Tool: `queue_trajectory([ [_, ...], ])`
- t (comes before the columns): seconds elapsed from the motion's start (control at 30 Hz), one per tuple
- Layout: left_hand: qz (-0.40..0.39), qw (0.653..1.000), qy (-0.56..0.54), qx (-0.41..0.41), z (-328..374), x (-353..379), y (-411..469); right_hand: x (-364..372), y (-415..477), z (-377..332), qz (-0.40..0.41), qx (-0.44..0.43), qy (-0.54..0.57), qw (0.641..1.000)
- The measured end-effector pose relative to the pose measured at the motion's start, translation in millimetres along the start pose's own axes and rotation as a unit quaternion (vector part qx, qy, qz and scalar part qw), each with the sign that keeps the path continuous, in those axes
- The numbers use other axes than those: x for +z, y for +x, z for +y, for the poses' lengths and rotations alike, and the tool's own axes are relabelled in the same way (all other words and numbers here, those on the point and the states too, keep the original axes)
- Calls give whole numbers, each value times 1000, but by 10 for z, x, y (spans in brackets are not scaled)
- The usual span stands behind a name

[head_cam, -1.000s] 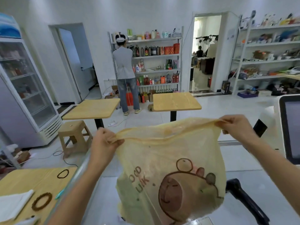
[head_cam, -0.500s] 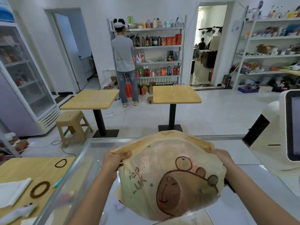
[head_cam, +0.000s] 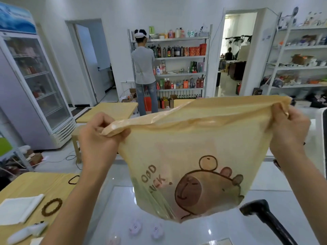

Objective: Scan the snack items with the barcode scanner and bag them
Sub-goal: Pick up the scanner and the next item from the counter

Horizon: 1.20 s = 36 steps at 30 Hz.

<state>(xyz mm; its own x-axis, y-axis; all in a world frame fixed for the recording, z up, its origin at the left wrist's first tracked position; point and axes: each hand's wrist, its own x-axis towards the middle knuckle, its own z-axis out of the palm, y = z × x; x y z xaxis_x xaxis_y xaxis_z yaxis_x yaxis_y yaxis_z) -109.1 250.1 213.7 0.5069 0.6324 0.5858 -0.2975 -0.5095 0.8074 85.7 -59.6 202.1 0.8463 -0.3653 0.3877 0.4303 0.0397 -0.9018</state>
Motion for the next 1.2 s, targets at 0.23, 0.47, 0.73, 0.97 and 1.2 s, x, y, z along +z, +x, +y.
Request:
queue_trajectory([
  [0.23,-95,968,93,-214,-985,453,401,382,118,594,-98,176,-99,974],
  [0.47,-138,957,194,-167,-1395,716,207,238,92,968,-152,136,-190,960],
  [0.73,-224,939,193,-174,-1446,557,132,19,63,933,-191,49,-247,949],
  [0.97,-305,895,310,101,-874,760,94,66,-14,905,-239,10,-288,927],
  [1.2,-396,813,424,50,-1053,1007,64,-153,24,1061,-221,46,-357,907],
])
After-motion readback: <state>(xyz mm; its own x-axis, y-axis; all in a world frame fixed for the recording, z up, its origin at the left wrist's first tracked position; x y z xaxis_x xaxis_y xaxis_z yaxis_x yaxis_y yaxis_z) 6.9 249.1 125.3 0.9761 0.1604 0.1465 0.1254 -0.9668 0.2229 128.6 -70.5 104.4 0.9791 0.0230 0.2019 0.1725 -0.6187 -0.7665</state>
